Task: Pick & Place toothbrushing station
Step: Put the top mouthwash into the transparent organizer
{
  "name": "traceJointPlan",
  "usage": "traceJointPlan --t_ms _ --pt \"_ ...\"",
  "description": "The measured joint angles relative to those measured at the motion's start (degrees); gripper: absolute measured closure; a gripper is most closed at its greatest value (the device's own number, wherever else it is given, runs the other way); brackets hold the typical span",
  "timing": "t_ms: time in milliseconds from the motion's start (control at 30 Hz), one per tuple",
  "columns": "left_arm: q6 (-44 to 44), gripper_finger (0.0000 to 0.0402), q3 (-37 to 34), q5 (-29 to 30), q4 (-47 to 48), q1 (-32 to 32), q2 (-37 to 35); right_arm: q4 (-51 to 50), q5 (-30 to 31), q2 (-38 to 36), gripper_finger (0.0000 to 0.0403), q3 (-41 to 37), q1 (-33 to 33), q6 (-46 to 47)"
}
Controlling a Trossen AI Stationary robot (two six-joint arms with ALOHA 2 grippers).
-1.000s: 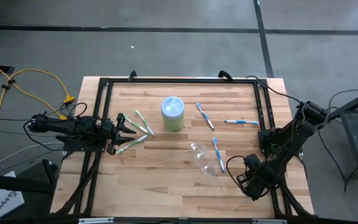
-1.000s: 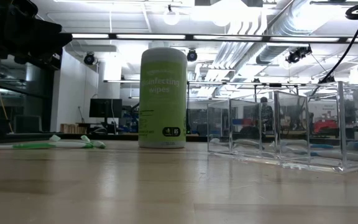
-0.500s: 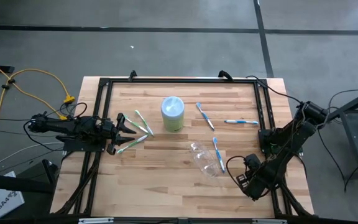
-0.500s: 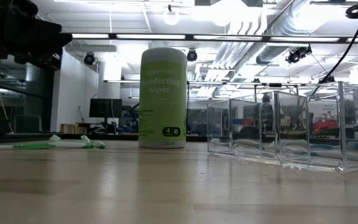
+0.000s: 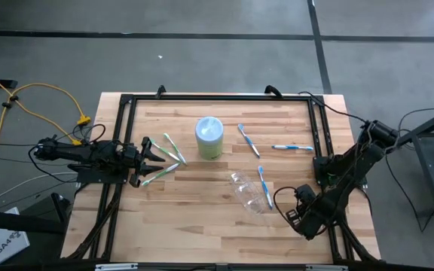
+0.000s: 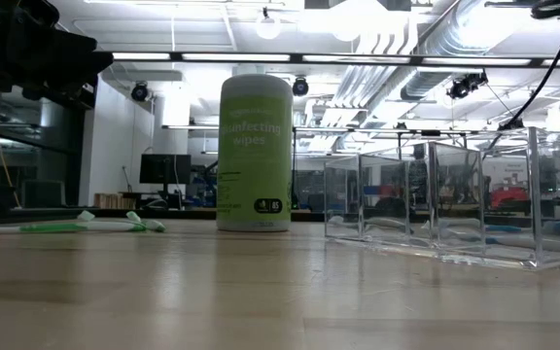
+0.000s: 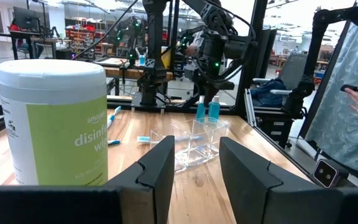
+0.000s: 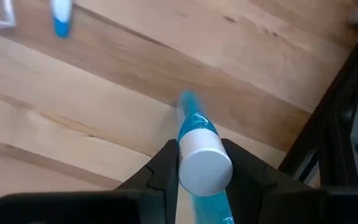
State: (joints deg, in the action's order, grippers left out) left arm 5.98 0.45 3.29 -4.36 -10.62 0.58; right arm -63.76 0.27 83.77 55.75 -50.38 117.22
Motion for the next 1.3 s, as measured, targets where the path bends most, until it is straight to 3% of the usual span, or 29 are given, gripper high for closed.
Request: traceJointPlan --t_ms 433,733,1300 --pt "0.0 0.0277 0.0 0.0 0.0 0.0 0.0 -2.4 -0.2 -4.7 0.0313 0.8 7.2 -11.9" --pt "0.0 0.0277 0.0 0.0 0.0 0.0 0.0 -8.4 3.1 -5.0 0.0313 9.0 15.5 -26.9" --pt "0.0 0.0277 0.0 0.0 0.0 0.0 0.0 -11.1 2.8 -1.7 0.0313 19.0 30.5 -54.4"
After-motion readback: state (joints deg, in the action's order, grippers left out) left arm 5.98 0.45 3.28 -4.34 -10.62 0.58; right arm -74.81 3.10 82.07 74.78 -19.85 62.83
